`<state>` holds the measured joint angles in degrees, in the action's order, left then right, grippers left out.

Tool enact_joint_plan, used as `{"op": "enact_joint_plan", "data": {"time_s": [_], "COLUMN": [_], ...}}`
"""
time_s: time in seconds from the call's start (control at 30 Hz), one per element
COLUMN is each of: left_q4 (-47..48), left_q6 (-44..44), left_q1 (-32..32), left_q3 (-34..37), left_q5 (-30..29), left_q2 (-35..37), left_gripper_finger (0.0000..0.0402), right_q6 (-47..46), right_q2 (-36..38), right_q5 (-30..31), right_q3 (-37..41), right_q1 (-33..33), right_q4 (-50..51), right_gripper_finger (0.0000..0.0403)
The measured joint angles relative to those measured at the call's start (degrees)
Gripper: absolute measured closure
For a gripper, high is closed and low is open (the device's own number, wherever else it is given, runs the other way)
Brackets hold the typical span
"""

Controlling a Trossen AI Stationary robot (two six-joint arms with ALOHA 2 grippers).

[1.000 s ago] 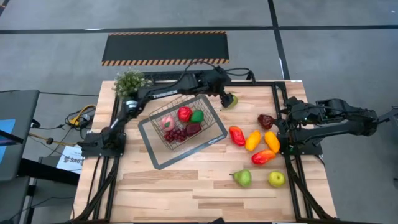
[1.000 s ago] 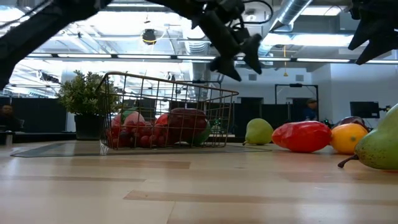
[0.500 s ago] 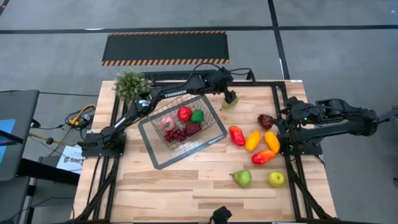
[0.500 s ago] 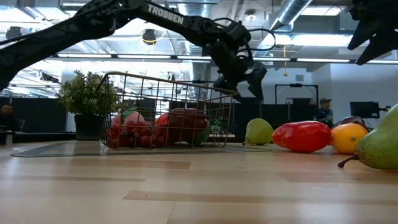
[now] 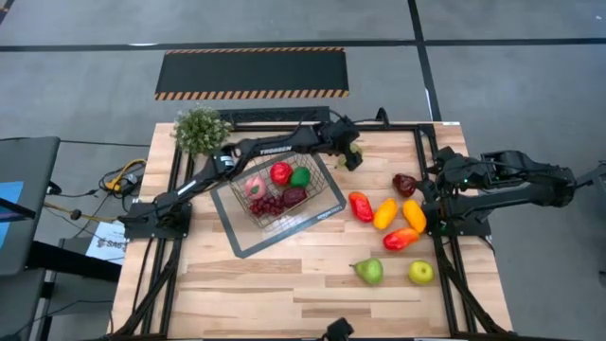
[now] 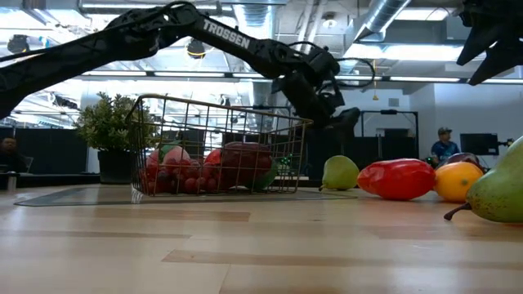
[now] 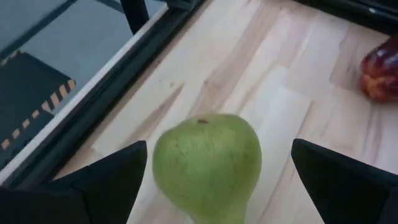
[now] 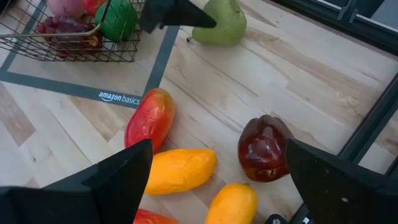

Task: Build produce basket
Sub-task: Put the green pear into the gold wire basket

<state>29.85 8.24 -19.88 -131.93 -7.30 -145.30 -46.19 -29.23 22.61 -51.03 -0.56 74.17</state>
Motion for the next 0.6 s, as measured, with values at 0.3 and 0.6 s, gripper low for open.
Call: {"op": "enact_joint_plan", "data": {"time_s": [0.3,0.6], "left_q4": [-0.1,0.9], "left_q6": [3.4,1.9], "left_q1": [-0.4,0.0], "left_q3": [-0.1,0.1], "left_q5": [2.9,1.3], "left_q2": [-3.9,-3.9], "left_gripper_finger": [0.0014,0.0033], "right_q6": [0.0,0.0], "right_q2": [0.0,0.0], "right_q5": [0.0,0.0], "right_q3": [0.0,0.0], "right_q1": [0.0,0.0], "right_q4": [0.0,0.0], "right_gripper_finger": [0.0017,0.0017]}}
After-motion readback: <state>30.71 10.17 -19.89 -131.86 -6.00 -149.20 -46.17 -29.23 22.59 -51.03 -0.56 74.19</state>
